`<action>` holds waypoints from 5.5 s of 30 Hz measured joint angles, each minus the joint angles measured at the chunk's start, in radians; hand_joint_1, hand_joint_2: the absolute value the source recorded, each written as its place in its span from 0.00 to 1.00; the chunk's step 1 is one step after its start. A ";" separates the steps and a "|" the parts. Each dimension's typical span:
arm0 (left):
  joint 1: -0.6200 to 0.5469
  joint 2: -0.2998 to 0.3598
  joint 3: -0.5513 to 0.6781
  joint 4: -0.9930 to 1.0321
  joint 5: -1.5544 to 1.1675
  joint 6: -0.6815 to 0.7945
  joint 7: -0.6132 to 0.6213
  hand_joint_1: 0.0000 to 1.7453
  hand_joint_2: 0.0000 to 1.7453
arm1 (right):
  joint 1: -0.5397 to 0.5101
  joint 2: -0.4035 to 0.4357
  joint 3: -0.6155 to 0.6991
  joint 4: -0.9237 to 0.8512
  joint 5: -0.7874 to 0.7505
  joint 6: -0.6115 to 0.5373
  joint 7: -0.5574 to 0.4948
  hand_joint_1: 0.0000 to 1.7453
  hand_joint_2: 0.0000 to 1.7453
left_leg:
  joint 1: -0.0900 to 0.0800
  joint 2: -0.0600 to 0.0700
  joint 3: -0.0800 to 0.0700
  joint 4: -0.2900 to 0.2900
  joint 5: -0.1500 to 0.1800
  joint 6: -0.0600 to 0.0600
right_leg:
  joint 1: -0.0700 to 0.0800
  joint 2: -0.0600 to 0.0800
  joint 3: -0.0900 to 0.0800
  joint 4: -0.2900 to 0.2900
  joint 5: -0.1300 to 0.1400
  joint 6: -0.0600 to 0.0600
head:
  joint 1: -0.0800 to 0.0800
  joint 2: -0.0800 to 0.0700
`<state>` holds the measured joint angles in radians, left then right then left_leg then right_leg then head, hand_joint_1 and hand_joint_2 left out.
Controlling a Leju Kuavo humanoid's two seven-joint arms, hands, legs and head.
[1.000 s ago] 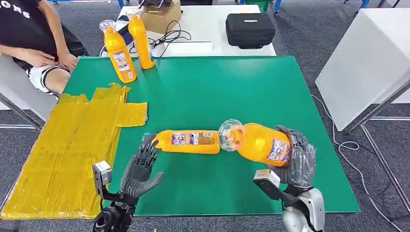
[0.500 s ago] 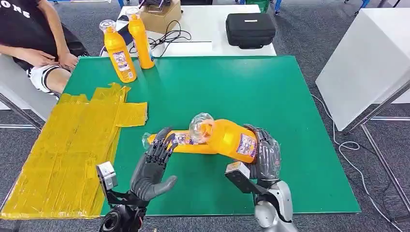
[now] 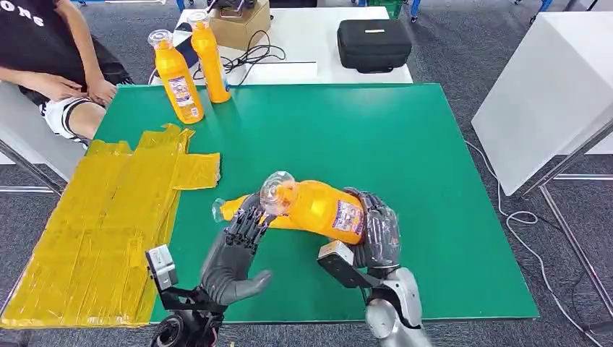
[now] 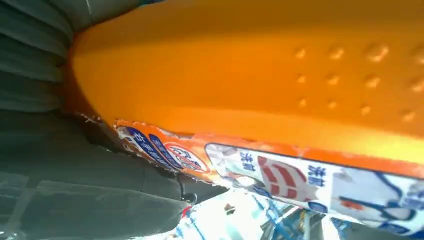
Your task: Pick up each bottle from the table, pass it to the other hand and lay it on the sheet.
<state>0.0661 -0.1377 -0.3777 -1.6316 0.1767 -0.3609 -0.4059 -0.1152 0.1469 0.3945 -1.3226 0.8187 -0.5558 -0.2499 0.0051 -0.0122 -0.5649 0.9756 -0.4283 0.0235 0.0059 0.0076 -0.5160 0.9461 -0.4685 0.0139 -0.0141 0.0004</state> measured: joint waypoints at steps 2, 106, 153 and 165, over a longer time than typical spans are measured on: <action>-0.005 0.001 0.001 0.001 0.016 -0.005 -0.003 0.00 1.00 | 0.003 0.003 0.040 -0.003 0.008 0.013 -0.011 1.00 1.00 | 0.000 0.000 0.000 0.000 0.000 0.000 | 0.000 0.000 0.000 0.000 0.000 0.000 | 0.000 0.000; -0.162 -0.016 0.157 0.272 0.050 0.036 0.011 0.00 1.00 | -0.188 0.076 0.128 0.236 -0.314 0.362 0.055 1.00 1.00 | 0.000 0.002 0.000 0.000 0.001 0.000 | 0.000 0.002 0.000 0.001 0.000 0.000 | 0.000 0.000; -0.143 -0.026 0.126 0.278 0.040 0.025 -0.069 1.00 1.00 | -0.182 0.008 0.272 0.174 -0.520 0.737 -0.081 1.00 1.00 | 0.000 0.002 0.000 0.000 0.001 0.000 | 0.000 0.002 0.000 0.001 0.000 0.000 | 0.001 0.000; -0.065 -0.028 0.120 0.162 -0.101 0.119 -0.132 1.00 1.00 | -0.078 -0.015 0.254 0.046 -0.485 0.687 -0.141 0.00 1.00 | 0.000 0.003 0.000 0.000 0.000 0.000 | 0.000 0.002 -0.001 0.000 0.000 0.000 | 0.000 0.000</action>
<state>0.0007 -0.1659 -0.2579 -1.4699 0.0759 -0.2418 -0.5383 -0.1928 0.1320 0.6489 -1.2769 0.3338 0.1308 -0.3907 0.0049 -0.0096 -0.5648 0.9755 -0.4281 0.0231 0.0058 0.0100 -0.5167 0.9465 -0.4684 0.0139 -0.0137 0.0004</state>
